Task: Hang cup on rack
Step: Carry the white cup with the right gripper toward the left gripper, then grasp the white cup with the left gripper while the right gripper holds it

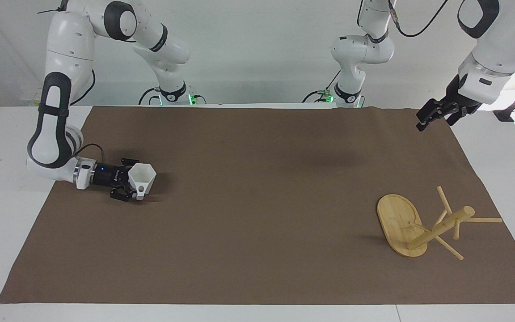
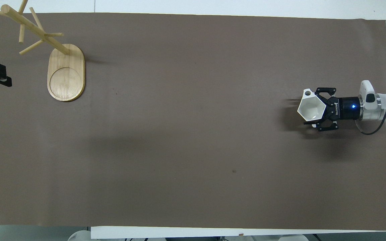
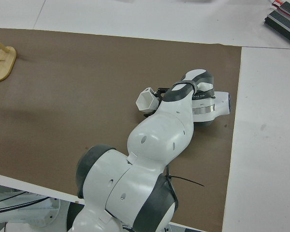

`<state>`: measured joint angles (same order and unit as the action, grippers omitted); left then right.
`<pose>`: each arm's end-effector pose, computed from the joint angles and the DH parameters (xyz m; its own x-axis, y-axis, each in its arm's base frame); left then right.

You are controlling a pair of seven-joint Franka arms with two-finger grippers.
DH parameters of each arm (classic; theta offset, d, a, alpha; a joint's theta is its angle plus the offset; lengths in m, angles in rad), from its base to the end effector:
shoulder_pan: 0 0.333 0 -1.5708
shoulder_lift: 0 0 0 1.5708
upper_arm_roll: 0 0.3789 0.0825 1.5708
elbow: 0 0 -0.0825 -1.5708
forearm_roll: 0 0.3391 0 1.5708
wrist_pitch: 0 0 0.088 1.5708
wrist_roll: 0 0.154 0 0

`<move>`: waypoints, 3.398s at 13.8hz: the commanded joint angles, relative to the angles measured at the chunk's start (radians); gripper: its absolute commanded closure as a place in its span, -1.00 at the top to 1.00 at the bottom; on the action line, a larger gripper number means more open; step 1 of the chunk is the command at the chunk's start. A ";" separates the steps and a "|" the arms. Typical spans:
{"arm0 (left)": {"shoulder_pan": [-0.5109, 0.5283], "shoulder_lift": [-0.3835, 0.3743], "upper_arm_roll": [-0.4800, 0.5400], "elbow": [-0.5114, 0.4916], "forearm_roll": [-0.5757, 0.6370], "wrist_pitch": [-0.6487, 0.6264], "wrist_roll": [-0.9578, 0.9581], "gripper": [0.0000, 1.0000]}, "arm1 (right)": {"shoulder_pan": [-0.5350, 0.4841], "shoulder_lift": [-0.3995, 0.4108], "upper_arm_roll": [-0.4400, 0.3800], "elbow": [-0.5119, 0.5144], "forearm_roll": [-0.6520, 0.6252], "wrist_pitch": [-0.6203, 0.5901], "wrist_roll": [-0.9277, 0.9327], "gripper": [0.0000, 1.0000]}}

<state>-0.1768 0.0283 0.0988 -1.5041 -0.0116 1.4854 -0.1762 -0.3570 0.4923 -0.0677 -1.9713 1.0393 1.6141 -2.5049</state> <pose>0.5077 -0.0425 0.6470 0.9941 0.0972 -0.0477 0.0974 -0.9952 0.0004 0.5355 -0.0969 0.2906 0.0370 0.3785 0.9249 0.9993 -0.0218 -0.0311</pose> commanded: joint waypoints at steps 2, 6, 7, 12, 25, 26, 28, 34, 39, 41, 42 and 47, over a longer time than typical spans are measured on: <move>0.003 -0.022 -0.007 -0.024 0.013 0.001 -0.003 0.98 | -0.010 -0.035 0.003 -0.057 0.019 0.000 -0.028 0.82; 0.002 -0.022 -0.005 -0.022 0.013 0.003 -0.002 0.98 | -0.008 -0.037 0.005 -0.044 0.018 -0.019 -0.015 -0.68; 0.003 -0.022 -0.005 -0.022 0.013 0.004 -0.003 0.98 | 0.003 -0.047 0.015 -0.038 0.019 -0.036 0.026 -0.84; 0.002 -0.024 -0.007 -0.022 0.013 0.003 -0.003 0.98 | 0.272 -0.201 0.023 -0.023 0.129 0.001 0.286 -0.90; -0.007 -0.025 -0.008 -0.030 0.012 0.059 -0.005 0.98 | 0.938 -0.248 0.025 0.083 0.754 0.747 0.673 -0.90; -0.022 -0.024 -0.016 -0.036 0.009 0.096 -0.022 0.98 | 0.937 -0.248 0.026 0.083 0.758 0.745 0.672 -0.90; -0.100 -0.025 -0.018 -0.042 0.004 0.116 -0.135 0.98 | 0.937 -0.248 0.026 0.083 0.757 0.747 0.672 -0.88; -0.317 0.047 -0.019 -0.059 -0.090 0.324 -0.586 0.98 | 0.937 -0.247 0.026 0.080 0.755 0.747 0.673 -0.88; -0.418 0.079 -0.019 -0.099 -0.134 0.377 -0.657 0.95 | 0.937 -0.247 0.026 0.080 0.754 0.748 0.675 -0.87; -0.423 0.064 -0.021 -0.139 -0.162 0.377 -0.645 0.85 | 0.937 -0.247 0.026 0.080 0.754 0.748 0.675 -0.87; -0.426 0.052 -0.021 -0.149 -0.183 0.372 -0.626 0.81 | 0.937 -0.247 0.026 0.080 0.752 0.748 0.675 -0.87; -0.412 0.047 -0.019 -0.165 -0.257 0.383 -0.557 -1.00 | 0.937 -0.248 0.026 0.080 0.748 0.748 0.676 -0.87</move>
<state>-0.5937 0.1056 0.0701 -1.6244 -0.2353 1.8411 -0.7772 0.5827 0.2384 -0.0416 -1.9070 1.7808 2.3629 -1.8457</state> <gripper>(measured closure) 0.352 0.207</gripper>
